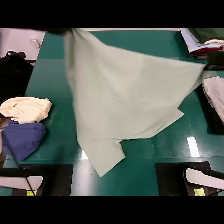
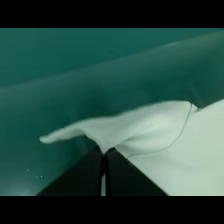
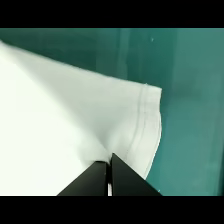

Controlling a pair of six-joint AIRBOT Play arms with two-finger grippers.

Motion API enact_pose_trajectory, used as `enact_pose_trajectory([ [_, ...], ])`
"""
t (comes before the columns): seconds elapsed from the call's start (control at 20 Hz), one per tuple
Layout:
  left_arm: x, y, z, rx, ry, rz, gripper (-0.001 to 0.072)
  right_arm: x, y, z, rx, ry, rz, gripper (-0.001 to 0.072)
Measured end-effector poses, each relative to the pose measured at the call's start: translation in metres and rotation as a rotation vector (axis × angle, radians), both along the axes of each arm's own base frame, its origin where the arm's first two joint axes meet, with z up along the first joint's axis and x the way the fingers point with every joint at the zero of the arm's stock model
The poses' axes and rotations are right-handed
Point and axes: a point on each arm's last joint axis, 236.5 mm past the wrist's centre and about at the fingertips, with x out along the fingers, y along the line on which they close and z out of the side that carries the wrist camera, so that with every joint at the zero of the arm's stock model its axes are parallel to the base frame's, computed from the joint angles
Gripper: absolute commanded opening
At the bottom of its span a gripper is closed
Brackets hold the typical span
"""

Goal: Fold the shirts.

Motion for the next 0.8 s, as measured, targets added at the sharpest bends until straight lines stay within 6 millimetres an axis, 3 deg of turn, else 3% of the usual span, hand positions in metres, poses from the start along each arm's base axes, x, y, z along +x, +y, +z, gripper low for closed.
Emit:
enact_pose_trajectory([
  [0.05, 0.011, -0.002, -0.027, 0.019, 0.049, 0.003, 0.0025, 0.012, 0.001, -0.018, -0.007, 0.032, 0.005, 0.0016],
  [0.1, 0.021, -0.001, -0.053, 0.042, 0.09, 0.011, 0.0159, 0.024, 0.003, -0.036, -0.011, 0.058, 0.01, 0.0022],
  [0.15, 0.027, 0.001, -0.07, 0.058, 0.122, 0.019, 0.0512, 0.034, 0.005, -0.049, -0.009, 0.071, 0.014, 0.0131],
  [0.2, 0.033, 0.006, -0.082, 0.067, 0.142, 0.036, 0.0568, 0.044, 0.007, -0.061, -0.005, 0.074, 0.015, 0.0318],
  [0.35, 0.041, 0.035, -0.098, 0.059, 0.199, 0.106, 0.0567, 0.063, 0.014, -0.076, 0.064, 0.057, 0.009, 0.0324],
  [0.45, 0.033, 0.061, -0.101, 0.045, 0.262, 0.148, 0.0568, 0.065, 0.02, -0.075, 0.138, 0.051, 0.027, 0.0323],
  [0.6, 0.002, 0.094, -0.11, 0.051, 0.382, 0.186, 0.0569, 0.051, 0.025, -0.065, 0.215, 0.062, 0.057, 0.0322],
  [0.8, -0.06, 0.109, -0.149, 0.061, 0.539, 0.196, 0.0569, 0.018, 0.035, -0.054, 0.259, 0.068, 0.092, 0.0322],
])
